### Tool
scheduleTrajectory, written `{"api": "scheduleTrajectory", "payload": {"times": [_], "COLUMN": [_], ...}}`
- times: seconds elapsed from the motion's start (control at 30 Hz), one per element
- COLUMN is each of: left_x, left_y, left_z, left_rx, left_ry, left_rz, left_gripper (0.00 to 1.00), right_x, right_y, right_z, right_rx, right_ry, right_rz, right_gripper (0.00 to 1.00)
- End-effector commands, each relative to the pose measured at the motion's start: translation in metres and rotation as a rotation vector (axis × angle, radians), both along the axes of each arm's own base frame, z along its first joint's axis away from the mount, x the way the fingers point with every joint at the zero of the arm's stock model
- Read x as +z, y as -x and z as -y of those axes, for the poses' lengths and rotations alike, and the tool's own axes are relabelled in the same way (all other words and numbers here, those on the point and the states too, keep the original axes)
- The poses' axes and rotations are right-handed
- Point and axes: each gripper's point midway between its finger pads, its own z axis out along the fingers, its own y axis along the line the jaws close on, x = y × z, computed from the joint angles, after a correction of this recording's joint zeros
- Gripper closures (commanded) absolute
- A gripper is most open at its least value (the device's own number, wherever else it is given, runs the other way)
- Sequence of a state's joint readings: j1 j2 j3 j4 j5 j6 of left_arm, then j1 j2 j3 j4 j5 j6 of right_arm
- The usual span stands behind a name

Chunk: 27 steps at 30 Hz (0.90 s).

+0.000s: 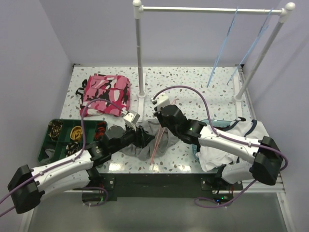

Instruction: Place the tank top on the hanger

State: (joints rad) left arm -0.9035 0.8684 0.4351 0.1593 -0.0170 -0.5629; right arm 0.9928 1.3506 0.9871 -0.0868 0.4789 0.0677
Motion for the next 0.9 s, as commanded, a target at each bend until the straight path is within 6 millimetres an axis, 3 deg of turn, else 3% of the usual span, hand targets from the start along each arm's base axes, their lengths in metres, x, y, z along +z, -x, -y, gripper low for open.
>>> {"api": "scheduleTrajectory", "payload": {"times": [0.0, 0.1, 0.2, 0.43, 0.63, 0.87], "left_x": [0.025, 0.018, 0.011, 0.006, -0.015, -0.024], "left_y": [-0.016, -0.023, -0.031, -0.064, -0.065, -0.067], "left_z": [-0.023, -0.042, -0.048, -0.035, -0.041, -0.028], "left_rx": [0.173, 0.292, 0.354, 0.426, 0.505, 0.488], "left_ry": [0.012, -0.022, -0.059, -0.201, -0.274, -0.278], "left_rz": [-0.011, -0.091, -0.149, -0.247, -0.342, -0.390], "left_gripper": [0.46, 0.47, 0.47, 0.50, 0.58, 0.61], "right_x": [0.018, 0.021, 0.021, 0.024, 0.026, 0.028], "right_y": [-0.011, -0.013, -0.015, -0.019, -0.019, -0.018], "right_z": [0.003, 0.005, 0.006, 0.014, 0.017, 0.018], "right_rx": [-0.092, -0.136, -0.168, -0.267, -0.313, -0.323], "right_ry": [-0.050, -0.056, -0.045, -0.039, -0.042, -0.049], "right_rz": [0.049, 0.056, 0.058, 0.074, 0.087, 0.097], "right_gripper": [1.00, 1.00, 1.00, 1.00, 1.00, 1.00]}}
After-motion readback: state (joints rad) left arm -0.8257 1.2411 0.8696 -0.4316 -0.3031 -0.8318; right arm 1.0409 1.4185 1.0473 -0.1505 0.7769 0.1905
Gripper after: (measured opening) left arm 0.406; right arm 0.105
